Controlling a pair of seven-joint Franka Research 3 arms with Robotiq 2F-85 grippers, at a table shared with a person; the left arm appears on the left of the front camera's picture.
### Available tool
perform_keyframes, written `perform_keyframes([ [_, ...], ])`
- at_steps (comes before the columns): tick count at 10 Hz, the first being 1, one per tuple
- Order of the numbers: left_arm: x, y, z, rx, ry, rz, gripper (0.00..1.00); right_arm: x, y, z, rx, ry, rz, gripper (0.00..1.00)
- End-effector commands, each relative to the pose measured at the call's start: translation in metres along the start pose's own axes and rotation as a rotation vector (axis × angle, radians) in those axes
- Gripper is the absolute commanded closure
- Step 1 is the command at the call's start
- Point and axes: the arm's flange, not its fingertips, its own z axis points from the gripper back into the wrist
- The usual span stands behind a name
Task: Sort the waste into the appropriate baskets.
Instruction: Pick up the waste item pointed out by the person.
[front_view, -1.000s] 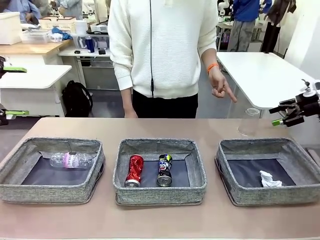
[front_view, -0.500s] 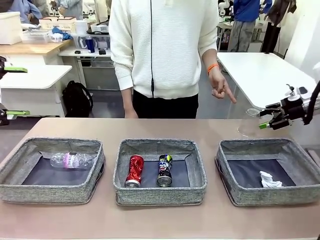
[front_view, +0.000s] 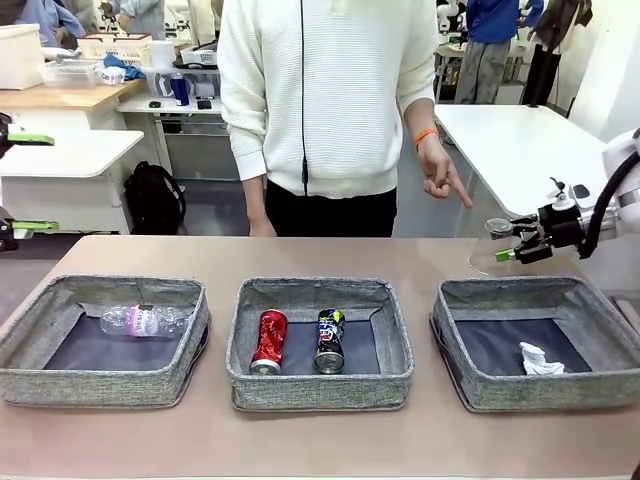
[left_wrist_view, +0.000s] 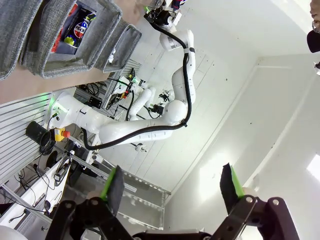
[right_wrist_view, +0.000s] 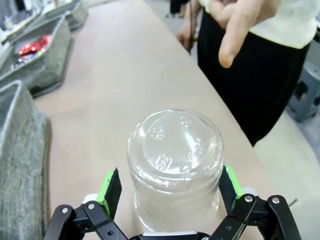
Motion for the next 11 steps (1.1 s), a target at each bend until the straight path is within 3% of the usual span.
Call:
perform_keyframes([
  [1, -0.0018, -0.0006, -0.0006, -0.016, 0.011, -0.017, 0.0, 0.0034, -0.0077, -0.0024, -0.012, -0.051, -0.054, 0.0],
  [3, -0.0018, -0.0006, -0.0006, -0.016, 0.011, -0.017, 0.0, 0.0025, -0.0064, -0.0033, -0.006, -0.061, -0.093, 0.0],
  [4, -0.0018, -0.0006, -0.0006, -0.016, 0.011, -0.017, 0.0, 0.0026, -0.0065, -0.0029, -0.01, -0.063, -0.104, 0.19],
  [5, -0.0018, -0.0006, -0.0006, -0.016, 0.011, -0.017, 0.0, 0.0023, -0.0067, -0.0027, -0.012, -0.057, -0.113, 0.19],
  [6, -0.0018, -0.0006, -0.0006, -0.016, 0.011, -0.017, 0.0, 0.0026, -0.0067, -0.0027, -0.013, -0.051, -0.109, 0.39],
  [7, -0.0018, -0.0006, -0.0006, -0.016, 0.011, -0.017, 0.0, 0.0023, -0.0066, -0.0031, -0.014, -0.039, -0.106, 0.24],
  [8, -0.0018, -0.0006, -0.0006, -0.016, 0.011, -0.017, 0.0, 0.0016, -0.0062, -0.003, -0.014, -0.035, -0.108, 0.58],
  [9, -0.0018, -0.0006, -0.0006, -0.016, 0.011, -0.017, 0.0, 0.0009, -0.0056, -0.0013, -0.019, -0.035, -0.108, 0.44],
  [10, -0.0018, -0.0006, -0.0006, -0.016, 0.011, -0.017, 0.0, 0.0019, -0.0047, 0.0016, -0.03, -0.027, -0.106, 0.78],
  [11, -0.0018, -0.0006, -0.0006, -0.016, 0.011, -0.017, 0.0, 0.004, -0.0047, 0.0059, -0.028, -0.024, -0.108, 0.63],
])
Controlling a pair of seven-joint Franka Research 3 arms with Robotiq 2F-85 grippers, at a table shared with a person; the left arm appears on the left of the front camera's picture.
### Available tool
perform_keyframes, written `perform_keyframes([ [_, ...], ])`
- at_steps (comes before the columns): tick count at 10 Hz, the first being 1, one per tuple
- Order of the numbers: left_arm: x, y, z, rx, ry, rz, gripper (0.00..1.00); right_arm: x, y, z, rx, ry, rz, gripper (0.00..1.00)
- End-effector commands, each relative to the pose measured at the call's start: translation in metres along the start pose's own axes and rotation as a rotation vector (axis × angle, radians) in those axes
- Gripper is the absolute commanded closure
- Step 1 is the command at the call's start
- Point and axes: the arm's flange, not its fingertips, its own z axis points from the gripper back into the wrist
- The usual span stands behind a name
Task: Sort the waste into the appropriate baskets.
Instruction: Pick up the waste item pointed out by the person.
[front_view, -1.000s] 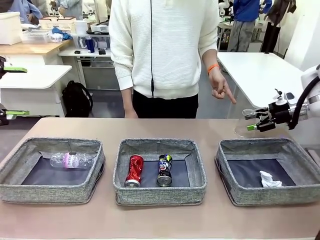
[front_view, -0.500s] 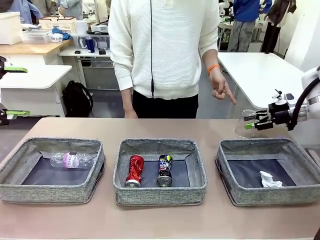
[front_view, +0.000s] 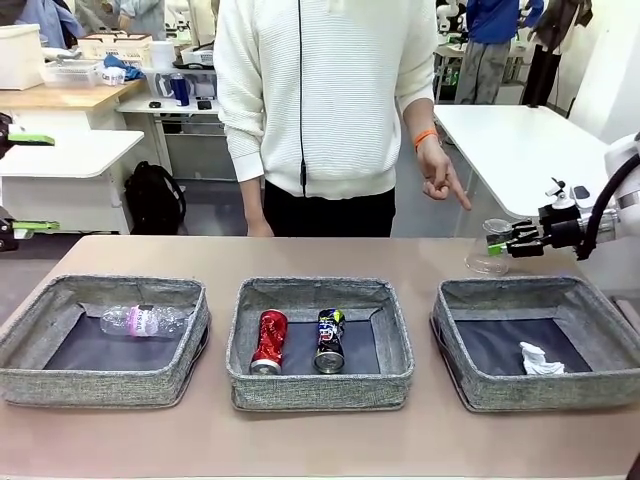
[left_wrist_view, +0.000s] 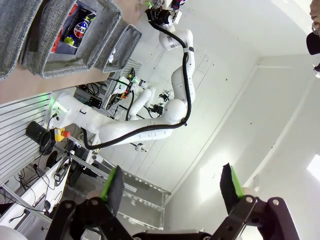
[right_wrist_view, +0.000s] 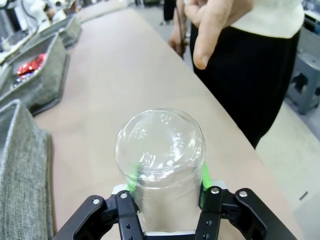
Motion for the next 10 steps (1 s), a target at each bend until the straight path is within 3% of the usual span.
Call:
perform_keyframes([
  [1, -0.002, -0.001, -0.001, -0.016, 0.011, -0.017, 0.0, 0.008, -0.001, 0.008, -0.01, 0.014, -0.018, 0.63],
  [4, -0.002, -0.001, -0.001, -0.016, 0.011, -0.017, 0.0, 0.024, 0.008, 0.028, -0.035, 0.015, 0.016, 0.63],
  [6, -0.002, -0.001, -0.001, -0.016, 0.011, -0.017, 0.0, 0.057, 0.024, 0.049, -0.059, 0.017, 0.02, 0.63],
  [9, -0.002, -0.001, -0.001, -0.016, 0.011, -0.017, 0.0, 0.199, 0.108, 0.119, -0.242, 0.257, -0.201, 0.63],
  [10, -0.002, -0.001, -0.001, -0.016, 0.011, -0.017, 0.0, 0.223, 0.137, 0.122, -0.22, 0.407, -0.389, 0.63],
])
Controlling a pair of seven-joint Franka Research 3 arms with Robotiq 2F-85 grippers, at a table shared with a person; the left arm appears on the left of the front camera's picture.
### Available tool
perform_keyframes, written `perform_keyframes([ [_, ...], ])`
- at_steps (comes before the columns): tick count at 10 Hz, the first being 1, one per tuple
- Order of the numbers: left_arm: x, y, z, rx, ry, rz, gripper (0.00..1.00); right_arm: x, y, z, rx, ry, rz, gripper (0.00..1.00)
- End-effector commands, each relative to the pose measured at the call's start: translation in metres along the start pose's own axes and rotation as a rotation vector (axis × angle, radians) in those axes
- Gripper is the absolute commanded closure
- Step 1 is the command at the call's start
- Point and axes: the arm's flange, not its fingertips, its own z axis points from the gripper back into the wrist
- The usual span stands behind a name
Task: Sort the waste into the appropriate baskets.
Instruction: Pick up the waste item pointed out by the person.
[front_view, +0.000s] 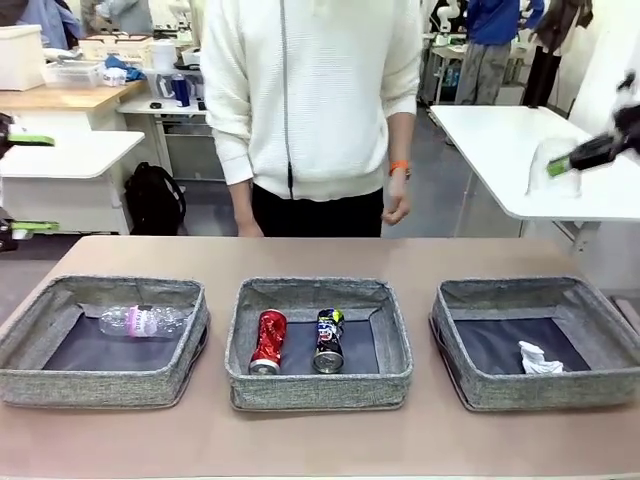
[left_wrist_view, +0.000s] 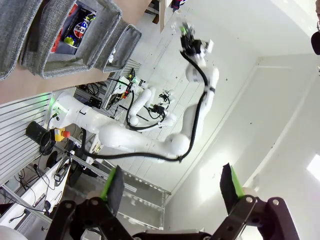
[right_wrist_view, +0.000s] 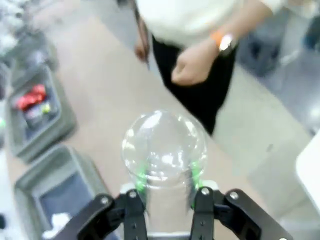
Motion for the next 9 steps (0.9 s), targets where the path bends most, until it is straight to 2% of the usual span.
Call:
perform_keyframes([
  [1, -0.002, 0.0, -0.001, -0.016, 0.011, -0.016, 0.0, 0.023, 0.066, 0.004, 0.05, 0.327, -0.241, 0.63],
  [2, -0.002, 0.0, -0.001, -0.016, 0.011, -0.016, 0.0, 0.02, 0.09, 0.003, 0.048, 0.447, -0.25, 0.63],
  [3, -0.002, 0.0, -0.001, -0.016, 0.011, -0.016, 0.0, 0.013, 0.1, 0.001, 0.084, 0.438, -0.179, 0.63],
  [4, -0.002, 0.0, -0.001, -0.016, 0.011, -0.016, 0.0, 0.025, 0.068, 0.027, -0.064, 0.27, -0.149, 0.63],
  [6, -0.002, 0.0, -0.001, -0.016, 0.011, -0.016, 0.0, 0.025, 0.068, 0.027, -0.064, 0.27, -0.149, 0.63],
  [7, -0.002, 0.0, -0.001, -0.016, 0.011, -0.016, 0.0, 0.02, 0.087, 0.021, -0.04, 0.36, -0.182, 0.63],
  [8, -0.002, 0.0, -0.001, -0.016, 0.011, -0.016, 0.0, 0.002, 0.078, 0.017, -0.038, 0.266, -0.506, 0.63],
  [9, -0.002, 0.0, -0.001, -0.016, 0.011, -0.016, 0.0, 0.014, 0.09, 0.018, -0.143, 0.323, -0.503, 0.63],
])
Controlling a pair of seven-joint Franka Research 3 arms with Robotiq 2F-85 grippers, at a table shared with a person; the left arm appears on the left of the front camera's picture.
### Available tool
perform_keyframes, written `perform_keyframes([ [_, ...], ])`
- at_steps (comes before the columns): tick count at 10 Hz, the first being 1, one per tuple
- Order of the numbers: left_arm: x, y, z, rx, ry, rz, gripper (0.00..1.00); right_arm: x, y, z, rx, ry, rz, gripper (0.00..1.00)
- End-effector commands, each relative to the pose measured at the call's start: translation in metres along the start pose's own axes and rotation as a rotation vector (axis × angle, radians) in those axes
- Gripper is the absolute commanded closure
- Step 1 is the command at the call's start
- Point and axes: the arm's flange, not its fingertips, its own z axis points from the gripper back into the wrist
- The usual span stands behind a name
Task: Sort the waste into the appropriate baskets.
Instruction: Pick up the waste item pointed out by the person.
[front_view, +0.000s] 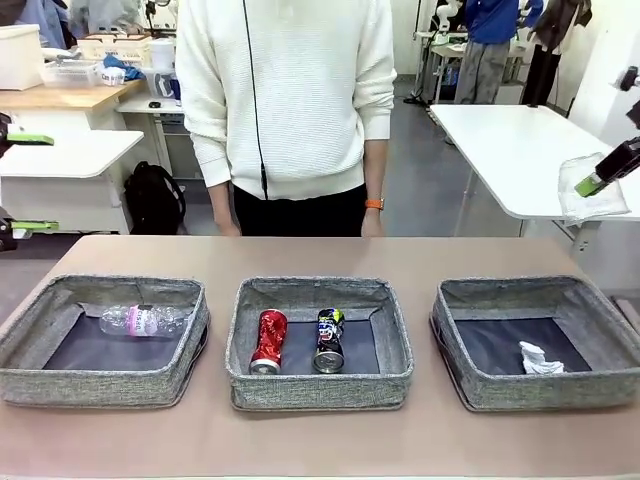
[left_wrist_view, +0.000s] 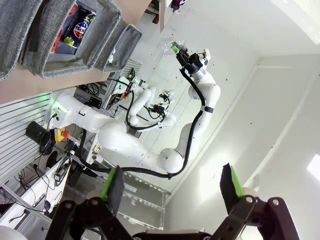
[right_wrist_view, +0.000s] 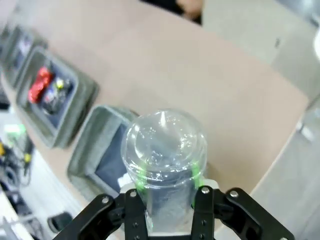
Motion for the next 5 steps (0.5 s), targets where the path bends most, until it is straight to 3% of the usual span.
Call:
perform_keyframes([
  [1, -0.002, 0.0, -0.001, -0.016, 0.011, -0.017, 0.0, 0.016, 0.037, 0.015, -0.092, -0.048, -0.115, 0.63],
  [3, -0.002, 0.0, -0.001, -0.016, 0.011, -0.017, 0.0, 0.046, 0.084, 0.031, -0.116, 0.006, -0.183, 0.63],
  [5, -0.002, 0.0, -0.001, -0.016, 0.011, -0.017, 0.0, 0.084, 0.135, 0.031, -0.153, 0.071, -0.479, 0.63],
])
